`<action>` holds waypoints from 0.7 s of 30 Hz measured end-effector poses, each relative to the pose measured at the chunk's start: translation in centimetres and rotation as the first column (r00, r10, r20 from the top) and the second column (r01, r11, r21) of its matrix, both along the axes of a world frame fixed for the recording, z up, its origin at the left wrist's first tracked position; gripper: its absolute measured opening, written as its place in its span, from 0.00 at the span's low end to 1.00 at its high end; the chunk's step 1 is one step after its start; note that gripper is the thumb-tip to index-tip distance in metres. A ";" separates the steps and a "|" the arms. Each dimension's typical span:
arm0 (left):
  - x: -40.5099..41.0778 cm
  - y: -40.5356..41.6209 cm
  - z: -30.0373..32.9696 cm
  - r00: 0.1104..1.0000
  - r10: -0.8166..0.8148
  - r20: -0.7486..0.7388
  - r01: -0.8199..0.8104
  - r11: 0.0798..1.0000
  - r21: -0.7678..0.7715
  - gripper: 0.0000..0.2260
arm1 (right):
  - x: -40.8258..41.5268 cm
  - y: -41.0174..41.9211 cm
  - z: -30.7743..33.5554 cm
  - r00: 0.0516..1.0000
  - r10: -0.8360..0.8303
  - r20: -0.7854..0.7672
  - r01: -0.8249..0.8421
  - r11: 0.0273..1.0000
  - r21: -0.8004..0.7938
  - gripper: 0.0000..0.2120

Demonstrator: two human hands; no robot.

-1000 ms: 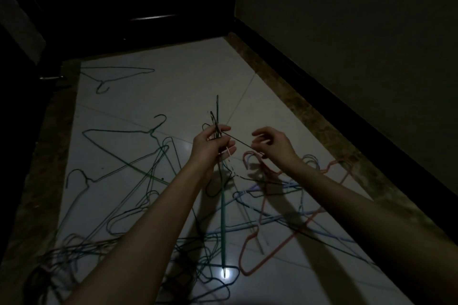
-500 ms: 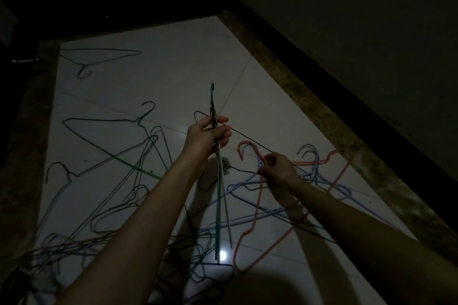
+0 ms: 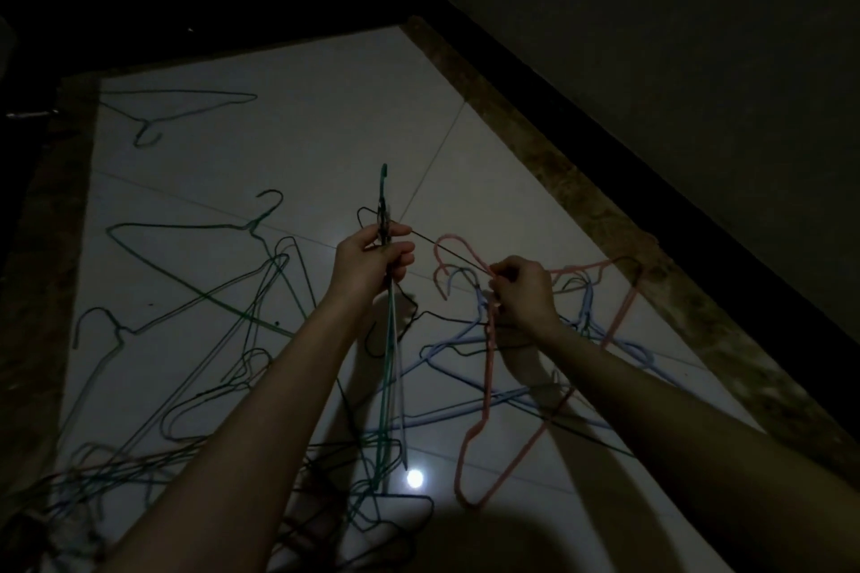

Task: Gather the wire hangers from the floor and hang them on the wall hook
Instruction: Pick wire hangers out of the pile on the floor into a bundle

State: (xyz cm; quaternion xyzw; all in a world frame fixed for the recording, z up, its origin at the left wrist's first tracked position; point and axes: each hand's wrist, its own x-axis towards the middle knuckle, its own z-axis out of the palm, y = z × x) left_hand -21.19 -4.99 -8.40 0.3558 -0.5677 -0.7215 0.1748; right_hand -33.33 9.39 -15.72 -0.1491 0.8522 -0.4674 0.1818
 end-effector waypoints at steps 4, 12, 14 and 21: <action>0.1 0.1 0.3 1.000 0.013 0.014 -0.013 1.000 -0.002 0.08 | -0.6 -0.6 2.4 0.998 -0.045 -0.041 0.041 0.995 -0.087 0.08; 0.5 0.5 2.5 0.999 -0.046 -0.017 0.047 0.997 0.062 0.07 | 0.4 -2.2 8.3 0.989 0.038 -0.143 -0.074 0.964 -0.255 0.08; 0.8 0.4 3.1 0.998 -0.064 -0.029 0.066 0.995 0.080 0.08 | 1.2 -2.7 9.1 0.987 0.068 -0.145 -0.107 0.954 -0.281 0.08; 1.9 0.5 4.9 0.990 -0.107 -0.092 0.116 0.989 0.096 0.11 | 4.0 -4.3 11.1 0.978 0.166 -0.129 -0.202 0.912 -0.356 0.08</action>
